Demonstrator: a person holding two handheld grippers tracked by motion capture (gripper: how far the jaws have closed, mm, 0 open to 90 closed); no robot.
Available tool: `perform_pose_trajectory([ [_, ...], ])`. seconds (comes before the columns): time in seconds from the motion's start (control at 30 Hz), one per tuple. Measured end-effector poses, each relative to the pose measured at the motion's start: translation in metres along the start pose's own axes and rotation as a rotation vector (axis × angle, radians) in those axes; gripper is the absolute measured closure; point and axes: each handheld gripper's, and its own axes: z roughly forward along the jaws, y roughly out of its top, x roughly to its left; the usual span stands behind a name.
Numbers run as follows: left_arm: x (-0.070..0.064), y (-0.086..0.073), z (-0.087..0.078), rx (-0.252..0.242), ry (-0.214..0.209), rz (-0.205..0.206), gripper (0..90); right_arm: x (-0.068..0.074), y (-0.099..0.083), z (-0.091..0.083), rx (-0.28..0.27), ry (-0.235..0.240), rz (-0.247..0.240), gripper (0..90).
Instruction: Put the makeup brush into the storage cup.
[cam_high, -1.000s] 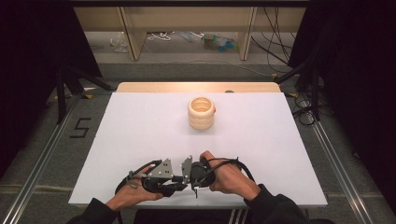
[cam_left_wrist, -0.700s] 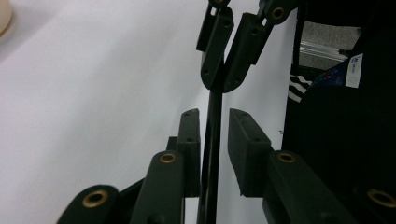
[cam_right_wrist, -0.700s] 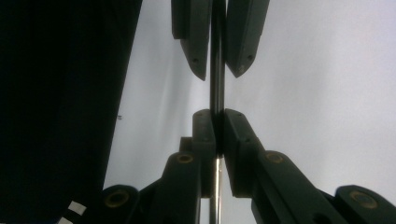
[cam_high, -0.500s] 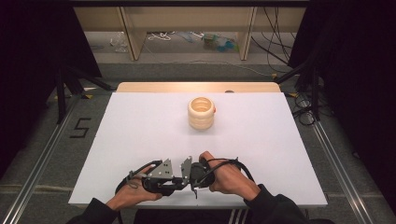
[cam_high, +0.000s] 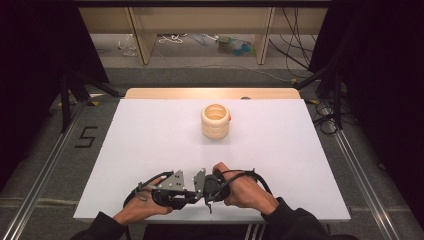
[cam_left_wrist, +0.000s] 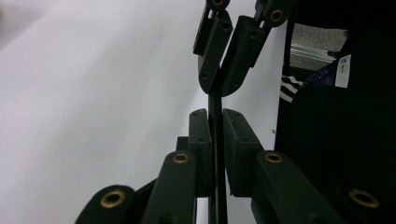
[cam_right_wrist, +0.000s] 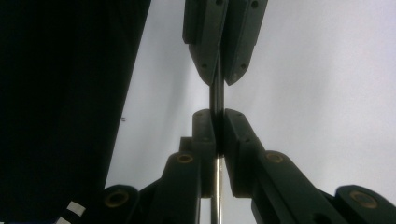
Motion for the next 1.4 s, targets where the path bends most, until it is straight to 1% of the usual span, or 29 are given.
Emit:
perform_pose_trajectory([
  [0.03,0.0,0.0,0.0,0.002,0.009,0.01,83.2,0.0,0.0,0.0,0.005,0.004,0.0,83.5],
  [0.17,-0.001,0.0,-0.001,-0.018,0.0,-0.005,83.4,-0.003,-0.001,0.001,-0.034,-0.001,-0.035,82.6],
  [0.2,0.0,0.0,-0.002,-0.027,0.002,-0.008,83.4,-0.004,-0.002,-0.001,-0.039,0.006,-0.009,74.8],
  [0.23,0.0,0.0,-0.002,-0.027,0.002,-0.008,83.4,-0.004,-0.002,-0.001,-0.039,0.006,-0.009,74.8],
  [0.27,0.001,0.0,-0.003,-0.032,0.003,-0.011,83.4,-0.004,-0.003,-0.004,-0.039,-0.015,0.021,67.1],
  [0.33,0.003,0.0,-0.004,-0.021,0.015,-0.001,83.5,-0.006,-0.006,-0.009,-0.051,-0.042,0.047,59.9],
  [0.37,0.003,0.0,-0.004,-0.021,0.015,-0.001,83.5,-0.006,-0.006,-0.009,-0.051,-0.042,0.047,59.9],
  [0.4,0.003,-0.001,-0.004,-0.04,0.023,-0.017,83.5,-0.007,-0.008,-0.015,-0.068,-0.068,0.095,50.1],
  [0.43,0.003,-0.001,-0.004,-0.04,0.023,-0.017,83.5,-0.007,-0.008,-0.015,-0.068,-0.068,0.095,50.1],
  [0.47,0.005,-0.001,-0.006,-0.058,0.04,-0.036,83.4,-0.006,-0.011,-0.022,-0.088,-0.075,0.173,45.3],
  [0.57,0.009,-0.002,-0.008,-0.071,0.064,-0.056,83.4,-0.011,-0.017,-0.029,-0.157,-0.114,0.216,36.3],
  [0.63,0.01,-0.002,-0.009,-0.071,0.075,-0.055,83.4,-0.014,-0.019,-0.03,-0.178,-0.114,0.234,34.8],
  [0.67,0.011,-0.002,-0.01,-0.079,0.091,-0.056,83.4,-0.016,-0.02,-0.033,-0.199,-0.104,0.267,32.5],
  [0.7,0.012,-0.002,-0.011,-0.094,0.103,-0.071,83.4,-0.019,-0.025,-0.036,-0.233,-0.136,0.325,27.2],
  [0.73,0.012,-0.002,-0.011,-0.094,0.103,-0.071,83.4,-0.02,-0.027,-0.037,-0.261,-0.169,0.352,25.4],
  [0.77,0.012,-0.002,-0.012,-0.096,0.114,-0.073,83.4,-0.02,-0.027,-0.037,-0.261,-0.169,0.352,25.4],
  [0.83,0.014,-0.002,-0.015,-0.104,0.145,-0.092,83.4,-0.024,-0.035,-0.041,-0.31,-0.189,0.416,22.1],
  [0.87,0.014,-0.002,-0.015,-0.104,0.145,-0.092,83.4,-0.024,-0.035,-0.041,-0.31,-0.189,0.416,22.1],
  [0.9,0.016,-0.002,-0.016,-0.134,0.163,-0.108,83.4,-0.025,-0.039,-0.044,-0.35,-0.197,0.477,21.4],
  [0.97,0.017,-0.002,-0.018,-0.128,0.162,-0.108,83.4,-0.025,-0.042,-0.046,-0.366,-0.201,0.496,21.3],
  [1.0,0.018,-0.001,-0.02,-0.145,0.185,-0.118,83.4,-0.025,-0.046,-0.047,-0.384,-0.223,0.541,21.7],
  [1.03,0.017,-0.001,-0.02,-0.151,0.206,-0.127,83.4,-0.026,-0.049,-0.048,-0.391,-0.232,0.555,21.1],
  [1.07,0.017,-0.001,-0.02,-0.151,0.206,-0.127,83.4,-0.026,-0.049,-0.048,-0.391,-0.232,0.555,21.1],
  [1.1,0.018,-0.001,-0.021,-0.167,0.215,-0.131,83.4,-0.025,-0.053,-0.048,-0.402,-0.234,0.593,20.3],
  [1.17,0.019,-0.001,-0.022,-0.169,0.224,-0.134,83.4,-0.026,-0.054,-0.048,-0.408,-0.231,0.603,20.3],
  [1.23,0.019,-0.001,-0.025,-0.196,0.25,-0.155,83.4,-0.026,-0.059,-0.048,-0.446,-0.235,0.644,20.1],
  [1.3,0.02,-0.001,-0.025,-0.205,0.256,-0.15,83.4,-0.026,-0.061,-0.048,-0.447,-0.235,0.66,20.2],
  [1.33,0.02,-0.001,-0.026,-0.216,0.257,-0.165,83.4,-0.026,-0.062,-0.048,-0.462,-0.247,0.673,20.5],
  [1.4,0.02,0.0,-0.028,-0.231,0.278,-0.164,83.4,-0.027,-0.066,-0.05,-0.49,-0.24,0.715,19.6],
])
